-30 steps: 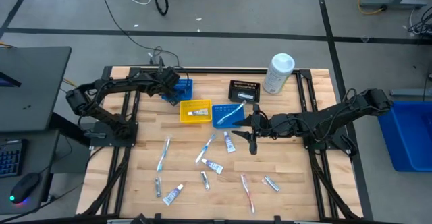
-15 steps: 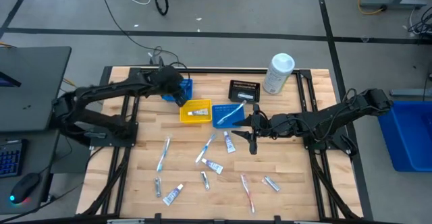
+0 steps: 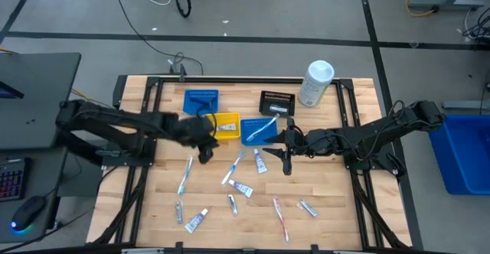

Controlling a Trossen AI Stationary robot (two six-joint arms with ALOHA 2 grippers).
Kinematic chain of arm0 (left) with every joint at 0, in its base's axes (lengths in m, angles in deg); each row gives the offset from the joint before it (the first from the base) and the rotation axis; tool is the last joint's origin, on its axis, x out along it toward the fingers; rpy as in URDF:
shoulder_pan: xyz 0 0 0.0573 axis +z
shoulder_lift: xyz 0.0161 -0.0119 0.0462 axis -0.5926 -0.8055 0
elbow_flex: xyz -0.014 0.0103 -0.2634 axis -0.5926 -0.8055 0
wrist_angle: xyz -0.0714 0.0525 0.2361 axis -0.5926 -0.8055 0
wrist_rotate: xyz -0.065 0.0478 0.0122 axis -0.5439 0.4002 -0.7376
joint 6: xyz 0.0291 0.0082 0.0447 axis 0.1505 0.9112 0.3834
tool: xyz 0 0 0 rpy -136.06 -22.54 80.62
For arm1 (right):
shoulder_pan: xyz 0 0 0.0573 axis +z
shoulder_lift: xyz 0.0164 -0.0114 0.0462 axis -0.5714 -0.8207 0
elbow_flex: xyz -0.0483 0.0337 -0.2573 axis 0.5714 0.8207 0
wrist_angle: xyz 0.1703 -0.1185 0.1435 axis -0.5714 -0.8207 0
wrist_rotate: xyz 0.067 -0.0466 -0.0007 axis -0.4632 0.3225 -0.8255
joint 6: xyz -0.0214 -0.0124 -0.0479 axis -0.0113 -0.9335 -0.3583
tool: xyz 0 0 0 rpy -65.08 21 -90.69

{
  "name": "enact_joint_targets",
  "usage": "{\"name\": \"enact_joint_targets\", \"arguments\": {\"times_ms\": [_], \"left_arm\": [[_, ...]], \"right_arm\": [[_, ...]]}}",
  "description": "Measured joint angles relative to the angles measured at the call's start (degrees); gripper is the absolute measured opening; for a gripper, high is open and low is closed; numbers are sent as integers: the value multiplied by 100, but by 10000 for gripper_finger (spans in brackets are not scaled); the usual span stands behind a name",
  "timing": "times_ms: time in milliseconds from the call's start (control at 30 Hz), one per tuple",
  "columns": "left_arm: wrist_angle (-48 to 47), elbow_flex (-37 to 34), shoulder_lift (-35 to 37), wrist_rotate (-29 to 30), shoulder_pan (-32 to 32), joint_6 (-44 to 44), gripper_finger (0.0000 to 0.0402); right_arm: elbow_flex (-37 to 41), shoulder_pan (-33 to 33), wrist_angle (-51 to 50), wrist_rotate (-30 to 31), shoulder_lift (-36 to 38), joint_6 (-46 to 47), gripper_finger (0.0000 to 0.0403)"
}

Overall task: Pick & Place Travel size toiletries
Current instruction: Put the toothpaste into the yellow basket

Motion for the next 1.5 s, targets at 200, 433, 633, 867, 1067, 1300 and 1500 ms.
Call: {"name": "enact_joint_targets", "arguments": {"times_ms": [200, 433, 633, 867, 1067, 1300, 1500], "left_arm": [[567, 10, -165, 597, -1264, -532, 98], [985, 13, -672, 591, -2175, -969, 114], [1131, 9, -1397, 287, -2652, -1501, 159], [1061, 7, -2152, -745, -3082, -2059, 212], [1104, 7, -2728, -1134, -3460, -2755, 224], [1147, 31, -3143, -971, -3658, -3315, 213], [860, 35, -3144, -455, -3692, -2951, 181]], "right_arm": [[0, 0, -24, 0, 0, 0, 138], [-2, 0, -91, 0, 0, 44, 139], [-4, 0, -209, 0, 0, 44, 139], [-4, 0, -207, -2, 0, 44, 138], [-5, 0, -208, 0, 0, 44, 139], [-4, 2, -209, 0, 0, 44, 140], [-4, 0, -215, -2, 0, 44, 138]]}}
